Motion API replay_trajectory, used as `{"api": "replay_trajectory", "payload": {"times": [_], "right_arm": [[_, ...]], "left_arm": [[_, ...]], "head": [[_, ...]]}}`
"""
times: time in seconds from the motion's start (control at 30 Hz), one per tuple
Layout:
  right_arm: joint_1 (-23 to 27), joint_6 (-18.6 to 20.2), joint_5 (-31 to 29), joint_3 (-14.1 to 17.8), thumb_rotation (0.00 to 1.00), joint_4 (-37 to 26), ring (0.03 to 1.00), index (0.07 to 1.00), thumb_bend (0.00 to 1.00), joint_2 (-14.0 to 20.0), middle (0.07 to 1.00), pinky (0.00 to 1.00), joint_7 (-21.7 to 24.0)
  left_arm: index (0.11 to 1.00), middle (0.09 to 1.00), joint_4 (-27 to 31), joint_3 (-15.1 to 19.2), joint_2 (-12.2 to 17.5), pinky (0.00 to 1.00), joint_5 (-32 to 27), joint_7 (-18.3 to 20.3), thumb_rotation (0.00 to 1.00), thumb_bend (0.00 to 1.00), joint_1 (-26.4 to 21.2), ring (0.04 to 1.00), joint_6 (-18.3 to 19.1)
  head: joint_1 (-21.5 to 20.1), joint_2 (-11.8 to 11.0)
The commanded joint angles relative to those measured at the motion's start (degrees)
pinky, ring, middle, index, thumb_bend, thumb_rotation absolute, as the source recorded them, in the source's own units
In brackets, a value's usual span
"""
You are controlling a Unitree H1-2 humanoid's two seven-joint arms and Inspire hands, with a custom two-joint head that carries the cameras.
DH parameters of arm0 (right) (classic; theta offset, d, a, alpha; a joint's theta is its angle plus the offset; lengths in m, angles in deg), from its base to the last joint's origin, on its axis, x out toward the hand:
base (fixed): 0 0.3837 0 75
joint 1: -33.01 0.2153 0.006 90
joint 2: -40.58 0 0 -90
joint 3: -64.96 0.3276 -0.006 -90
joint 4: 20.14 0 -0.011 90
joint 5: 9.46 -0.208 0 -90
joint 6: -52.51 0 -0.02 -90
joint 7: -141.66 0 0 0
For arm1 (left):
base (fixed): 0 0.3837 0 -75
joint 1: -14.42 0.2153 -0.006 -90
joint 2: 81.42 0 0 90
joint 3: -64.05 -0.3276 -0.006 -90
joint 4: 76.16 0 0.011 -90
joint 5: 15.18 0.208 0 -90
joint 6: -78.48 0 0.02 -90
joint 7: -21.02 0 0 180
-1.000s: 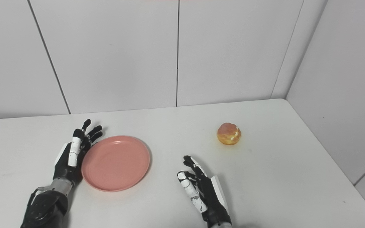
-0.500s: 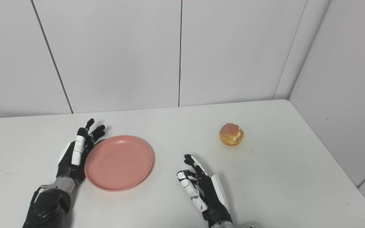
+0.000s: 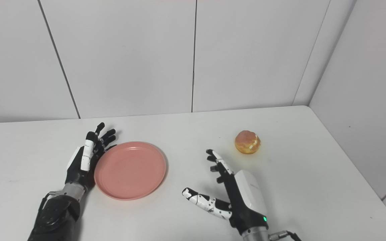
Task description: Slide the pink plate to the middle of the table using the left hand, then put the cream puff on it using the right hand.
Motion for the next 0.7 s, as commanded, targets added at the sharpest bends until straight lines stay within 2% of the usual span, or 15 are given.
{"api": "replay_trajectory", "payload": {"times": [0.0,0.1,0.13,0.23,0.43,0.67], "right_arm": [[2.03,1.11,0.46,1.05,0.46,-3.09,0.803,0.913,1.00,1.37,0.893,0.66,2.48],[4.43,1.25,0.60,2.55,0.34,-4.25,0.813,0.911,1.00,4.01,0.905,0.66,5.87],[5.29,1.28,0.48,3.12,0.30,-4.47,0.842,0.904,1.00,4.98,0.919,0.69,6.98],[7.90,2.82,1.20,4.49,0.29,-5.32,0.876,0.900,1.00,7.27,0.940,0.71,10.85],[14.15,3.95,3.18,5.80,0.26,-5.72,0.858,0.880,1.00,13.14,0.934,0.69,17.54],[20.81,4.44,9.26,5.93,0.31,-2.68,0.913,0.863,1.00,20.60,0.949,0.75,25.04]], "left_arm": [[0.991,0.904,-0.98,-0.39,-0.63,0.83,-0.02,0.43,0.97,0.94,-0.78,0.924,0.64],[0.992,0.903,-1.59,-0.22,-0.64,0.83,-0.14,0.54,0.97,0.95,-0.90,0.925,0.12],[0.994,0.904,-1.85,-0.19,-0.63,0.84,-0.20,0.61,0.97,0.95,-0.95,0.926,-0.09],[0.993,0.902,-2.41,-0.19,-0.68,0.83,-0.15,0.67,0.96,0.95,-1.04,0.920,-0.71],[1.000,0.908,-1.94,-0.28,-1.04,0.83,-0.29,0.74,0.96,0.93,-0.78,0.925,-0.54],[1.000,0.913,-2.13,-0.19,-1.28,0.85,-0.21,0.51,0.96,0.93,-0.80,0.936,-0.56]], "head": [[0.06,-0.06],[0.14,-0.43],[0.14,-0.43],[0.37,-0.61],[0.58,-0.97],[1.17,-1.18]]}}
